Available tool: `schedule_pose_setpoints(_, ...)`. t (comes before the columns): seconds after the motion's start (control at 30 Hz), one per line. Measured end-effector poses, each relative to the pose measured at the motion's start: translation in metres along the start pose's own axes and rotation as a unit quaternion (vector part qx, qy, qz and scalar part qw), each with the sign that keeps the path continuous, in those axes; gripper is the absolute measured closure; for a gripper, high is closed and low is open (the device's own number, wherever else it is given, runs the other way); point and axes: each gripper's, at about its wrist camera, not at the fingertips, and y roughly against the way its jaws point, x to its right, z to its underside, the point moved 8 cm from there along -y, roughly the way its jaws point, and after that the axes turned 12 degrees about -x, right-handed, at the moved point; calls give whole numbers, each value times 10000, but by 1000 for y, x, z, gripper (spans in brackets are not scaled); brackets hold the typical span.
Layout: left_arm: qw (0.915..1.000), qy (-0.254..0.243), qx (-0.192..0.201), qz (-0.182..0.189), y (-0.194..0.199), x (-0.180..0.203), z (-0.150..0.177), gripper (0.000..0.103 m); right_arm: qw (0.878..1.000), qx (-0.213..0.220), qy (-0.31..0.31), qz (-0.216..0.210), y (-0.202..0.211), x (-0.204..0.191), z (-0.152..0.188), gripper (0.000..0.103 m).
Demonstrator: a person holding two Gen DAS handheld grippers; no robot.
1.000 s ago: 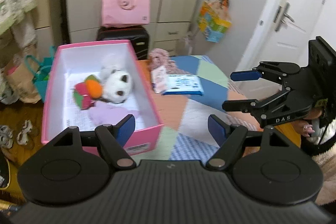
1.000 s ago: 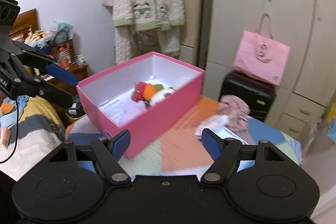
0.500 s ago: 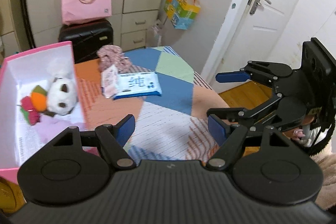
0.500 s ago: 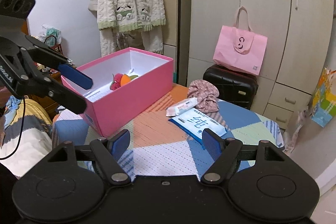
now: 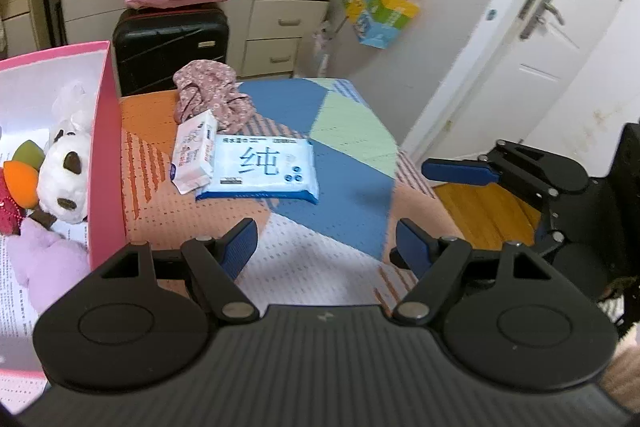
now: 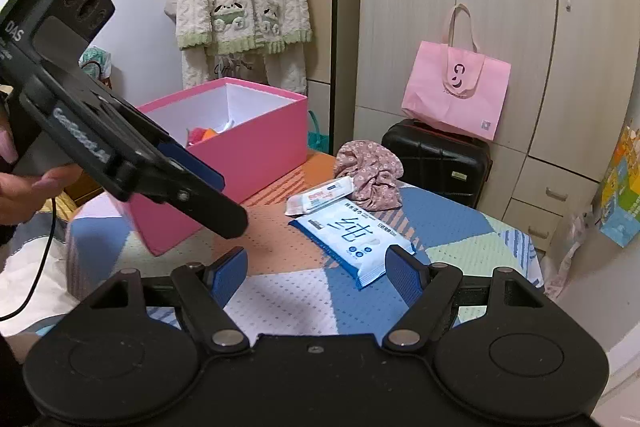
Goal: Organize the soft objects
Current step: 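Withdraw both grippers from the box toward the white wet-wipes pack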
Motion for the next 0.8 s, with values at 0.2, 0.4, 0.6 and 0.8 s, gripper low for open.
schedule_pose_setpoints(0.2,9992,228,161,-298,-28,-18,-7,27,9998,-120,127,-53,-29,10,-1,23)
schedule_pose_setpoints(0.4,9975,433,314,-457,-51,-33,-15,27,9996,-239,155,-18,-58,21,-6,23)
schedule_pose_setpoints(0.6,9953,737,348,-514,-72,-49,-21,27,9992,-288,258,60,-84,30,-10,21)
schedule_pose_setpoints(0.8,9914,1046,302,-719,-88,-69,-22,28,9988,-446,205,4,-108,41,-7,20)
